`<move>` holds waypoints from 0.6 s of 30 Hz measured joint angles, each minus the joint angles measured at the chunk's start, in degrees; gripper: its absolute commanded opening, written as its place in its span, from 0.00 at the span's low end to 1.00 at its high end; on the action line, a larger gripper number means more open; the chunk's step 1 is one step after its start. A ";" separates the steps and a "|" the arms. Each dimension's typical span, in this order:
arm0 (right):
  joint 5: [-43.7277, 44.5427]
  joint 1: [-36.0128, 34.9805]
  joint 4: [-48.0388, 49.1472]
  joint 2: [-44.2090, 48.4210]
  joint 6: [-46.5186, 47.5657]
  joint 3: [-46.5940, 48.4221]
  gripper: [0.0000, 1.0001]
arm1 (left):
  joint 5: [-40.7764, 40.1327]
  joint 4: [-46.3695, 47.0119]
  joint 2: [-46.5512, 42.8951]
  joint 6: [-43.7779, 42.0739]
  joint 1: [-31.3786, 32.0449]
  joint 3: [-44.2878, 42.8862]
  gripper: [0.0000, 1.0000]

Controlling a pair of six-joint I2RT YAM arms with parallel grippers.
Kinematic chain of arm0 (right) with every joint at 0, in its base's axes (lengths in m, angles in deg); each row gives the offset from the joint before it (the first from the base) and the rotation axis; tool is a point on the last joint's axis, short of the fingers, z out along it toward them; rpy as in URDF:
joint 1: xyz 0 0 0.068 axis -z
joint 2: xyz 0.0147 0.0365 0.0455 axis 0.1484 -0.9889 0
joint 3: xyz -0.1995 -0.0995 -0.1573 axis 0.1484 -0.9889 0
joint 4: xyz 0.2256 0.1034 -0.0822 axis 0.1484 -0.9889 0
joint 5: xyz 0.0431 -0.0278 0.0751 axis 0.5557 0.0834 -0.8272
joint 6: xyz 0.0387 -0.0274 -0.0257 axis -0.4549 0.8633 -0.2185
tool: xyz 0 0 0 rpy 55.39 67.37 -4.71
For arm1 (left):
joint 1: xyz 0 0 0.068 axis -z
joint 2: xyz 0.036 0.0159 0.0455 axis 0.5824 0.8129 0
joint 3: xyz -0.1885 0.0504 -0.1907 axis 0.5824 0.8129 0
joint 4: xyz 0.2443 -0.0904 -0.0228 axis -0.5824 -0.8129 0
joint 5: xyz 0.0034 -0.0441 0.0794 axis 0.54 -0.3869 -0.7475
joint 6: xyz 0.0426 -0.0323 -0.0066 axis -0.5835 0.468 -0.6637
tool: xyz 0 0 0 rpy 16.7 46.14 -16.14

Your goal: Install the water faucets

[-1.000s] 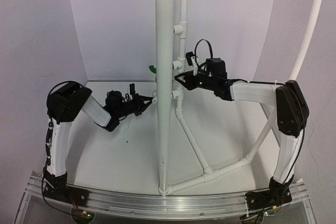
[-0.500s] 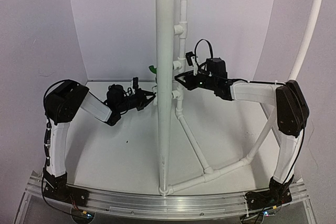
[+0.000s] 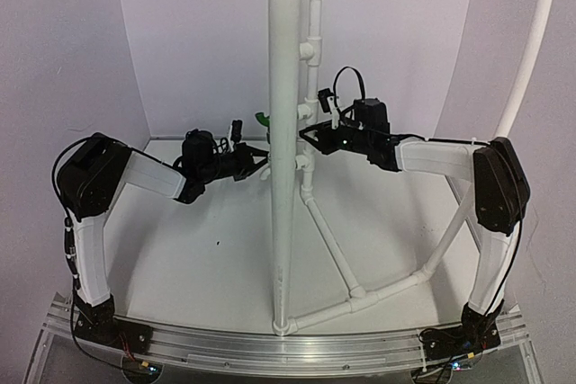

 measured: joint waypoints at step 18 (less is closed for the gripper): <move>-0.50 0.15 -0.17 0.00 0.23 0.02 0.00 | -7.63 -3.84 -4.02 -1.38 1.30 4.33 0.43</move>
